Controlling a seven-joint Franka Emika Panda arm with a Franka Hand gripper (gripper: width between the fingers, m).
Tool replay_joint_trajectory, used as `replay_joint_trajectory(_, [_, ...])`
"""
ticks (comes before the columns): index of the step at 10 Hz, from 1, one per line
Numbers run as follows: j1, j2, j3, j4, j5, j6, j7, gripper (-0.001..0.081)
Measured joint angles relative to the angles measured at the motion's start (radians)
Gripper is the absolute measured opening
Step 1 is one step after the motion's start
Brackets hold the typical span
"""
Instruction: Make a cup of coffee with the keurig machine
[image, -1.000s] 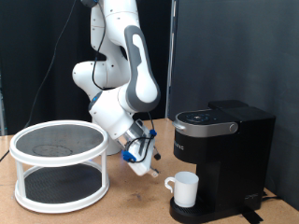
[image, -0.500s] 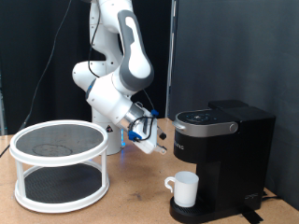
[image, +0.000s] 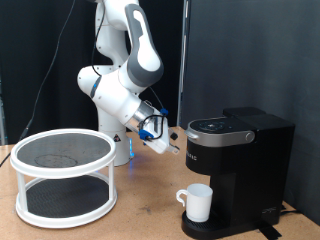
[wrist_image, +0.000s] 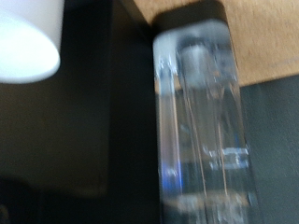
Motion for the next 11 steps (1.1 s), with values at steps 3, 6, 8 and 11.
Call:
replay_joint_trajectory(3, [-0.001,-0.11,-0.034,-0.004,-0.045,-0.131,0.041,0.0734])
replay_joint_trajectory(6, [-0.001,-0.22,-0.056,0.0,-0.045,-0.183,0.081,0.0734])
replay_joint_trajectory(8, [-0.002,-0.29,-0.069,0.004,-0.046,-0.205,0.142,0.0734])
replay_joint_trajectory(11, [-0.005,-0.356,-0.085,0.002,-0.07,-0.236,0.219,0.0734])
